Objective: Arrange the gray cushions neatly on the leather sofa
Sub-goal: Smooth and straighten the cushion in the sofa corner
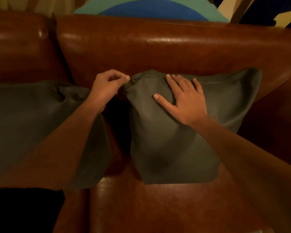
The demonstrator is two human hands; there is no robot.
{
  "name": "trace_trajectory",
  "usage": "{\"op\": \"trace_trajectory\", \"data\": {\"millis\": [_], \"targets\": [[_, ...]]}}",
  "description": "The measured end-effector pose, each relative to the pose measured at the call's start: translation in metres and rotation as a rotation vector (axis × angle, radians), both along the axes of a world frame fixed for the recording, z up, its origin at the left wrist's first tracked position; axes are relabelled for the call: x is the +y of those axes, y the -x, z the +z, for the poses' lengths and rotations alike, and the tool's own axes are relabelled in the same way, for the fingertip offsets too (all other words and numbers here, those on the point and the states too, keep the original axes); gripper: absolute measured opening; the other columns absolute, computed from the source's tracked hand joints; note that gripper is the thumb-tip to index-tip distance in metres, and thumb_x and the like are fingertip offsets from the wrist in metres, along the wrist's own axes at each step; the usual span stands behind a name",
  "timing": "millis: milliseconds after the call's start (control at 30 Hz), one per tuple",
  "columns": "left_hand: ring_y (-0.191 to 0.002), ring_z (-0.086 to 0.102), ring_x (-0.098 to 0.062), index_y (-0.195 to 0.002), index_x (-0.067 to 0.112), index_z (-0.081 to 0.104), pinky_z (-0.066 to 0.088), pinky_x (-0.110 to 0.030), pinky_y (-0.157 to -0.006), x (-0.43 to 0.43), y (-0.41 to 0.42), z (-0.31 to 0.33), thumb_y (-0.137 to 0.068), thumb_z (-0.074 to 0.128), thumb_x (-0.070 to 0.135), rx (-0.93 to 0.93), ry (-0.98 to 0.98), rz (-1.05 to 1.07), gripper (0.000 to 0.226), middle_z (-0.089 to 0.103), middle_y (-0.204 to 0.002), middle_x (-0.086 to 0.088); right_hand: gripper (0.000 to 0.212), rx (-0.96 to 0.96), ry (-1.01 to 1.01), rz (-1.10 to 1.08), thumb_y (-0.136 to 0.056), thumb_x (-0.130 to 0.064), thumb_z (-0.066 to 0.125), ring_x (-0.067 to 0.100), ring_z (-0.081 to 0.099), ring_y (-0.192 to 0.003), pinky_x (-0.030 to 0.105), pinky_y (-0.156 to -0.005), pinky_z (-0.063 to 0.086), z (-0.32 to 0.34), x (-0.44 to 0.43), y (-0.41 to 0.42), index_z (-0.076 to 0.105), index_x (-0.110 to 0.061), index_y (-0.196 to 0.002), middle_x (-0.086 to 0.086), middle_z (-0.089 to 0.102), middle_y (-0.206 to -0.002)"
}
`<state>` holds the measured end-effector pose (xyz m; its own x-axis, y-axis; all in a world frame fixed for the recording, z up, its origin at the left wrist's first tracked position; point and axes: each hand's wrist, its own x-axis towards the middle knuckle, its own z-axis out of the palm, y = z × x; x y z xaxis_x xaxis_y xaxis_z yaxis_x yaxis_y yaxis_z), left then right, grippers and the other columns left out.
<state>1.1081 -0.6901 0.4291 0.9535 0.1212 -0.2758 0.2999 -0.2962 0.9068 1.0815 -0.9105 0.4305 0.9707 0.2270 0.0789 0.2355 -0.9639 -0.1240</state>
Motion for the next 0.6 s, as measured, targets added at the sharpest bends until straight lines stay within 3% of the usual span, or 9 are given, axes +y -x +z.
{"op": "trace_trajectory", "data": {"millis": [133, 233, 333, 467, 533, 600], "targets": [[-0.090, 0.050, -0.010, -0.089, 0.019, 0.072, 0.035, -0.019, -0.079, 0.004, -0.007, 0.008, -0.083, 0.068, 0.022, -0.159, -0.462, -0.297, 0.008, 0.056, -0.097, 0.002, 0.079, -0.005, 0.003, -0.004, -0.085, -0.071, 0.026, 0.020, 0.032, -0.138, 0.047, -0.113, 0.014, 0.000, 0.002, 0.001, 0.036, -0.020, -0.144, 0.005, 0.041, -0.147], [-0.107, 0.050, -0.018, -0.099, 0.015, 0.071, 0.032, -0.020, -0.087, 0.001, -0.018, 0.015, -0.080, 0.070, 0.016, -0.242, -0.609, -0.473, 0.019, 0.054, -0.114, -0.005, 0.080, -0.003, 0.004, 0.004, -0.084, -0.071, 0.026, 0.021, 0.032, -0.138, 0.048, -0.113, 0.015, 0.000, 0.002, 0.001, 0.037, -0.019, -0.144, 0.005, 0.042, -0.147], [-0.113, 0.049, -0.028, -0.125, 0.017, 0.059, 0.037, -0.033, -0.098, -0.007, -0.022, 0.013, -0.084, 0.065, 0.013, -0.234, -0.693, -0.630, 0.041, 0.052, -0.123, -0.013, 0.082, 0.009, 0.016, 0.008, -0.084, -0.072, 0.023, 0.020, 0.030, -0.139, 0.048, -0.114, 0.014, 0.001, 0.002, -0.001, 0.034, -0.020, -0.145, 0.005, 0.040, -0.148], [-0.104, 0.056, -0.029, -0.114, 0.013, 0.067, 0.043, -0.038, -0.093, -0.011, -0.022, 0.007, -0.087, 0.063, 0.015, -0.302, -0.733, -0.513, 0.027, 0.061, -0.115, -0.013, 0.080, 0.001, 0.011, 0.015, -0.085, -0.072, 0.026, 0.019, 0.030, -0.139, 0.047, -0.114, 0.014, 0.000, 0.000, -0.001, 0.034, -0.020, -0.146, 0.004, 0.040, -0.148], [-0.100, 0.058, -0.021, -0.108, 0.015, 0.069, 0.045, -0.029, -0.091, -0.005, -0.022, 0.007, -0.086, 0.065, 0.022, -0.276, -0.622, -0.351, 0.023, 0.066, -0.109, -0.006, 0.080, -0.006, 0.004, 0.012, -0.085, -0.071, 0.025, 0.019, 0.030, -0.139, 0.046, -0.114, 0.014, -0.001, -0.002, 0.000, 0.034, -0.020, -0.145, 0.003, 0.040, -0.148], [-0.098, 0.057, -0.009, -0.109, 0.015, 0.068, 0.041, -0.011, -0.086, -0.001, -0.019, 0.005, -0.086, 0.066, 0.023, -0.211, -0.399, -0.171, 0.025, 0.064, -0.105, 0.003, 0.080, -0.008, -0.004, 0.004, -0.085, -0.071, 0.024, 0.018, 0.031, -0.139, 0.045, -0.114, 0.013, -0.001, -0.005, 0.000, 0.033, -0.021, -0.146, 0.003, 0.040, -0.148]]}}
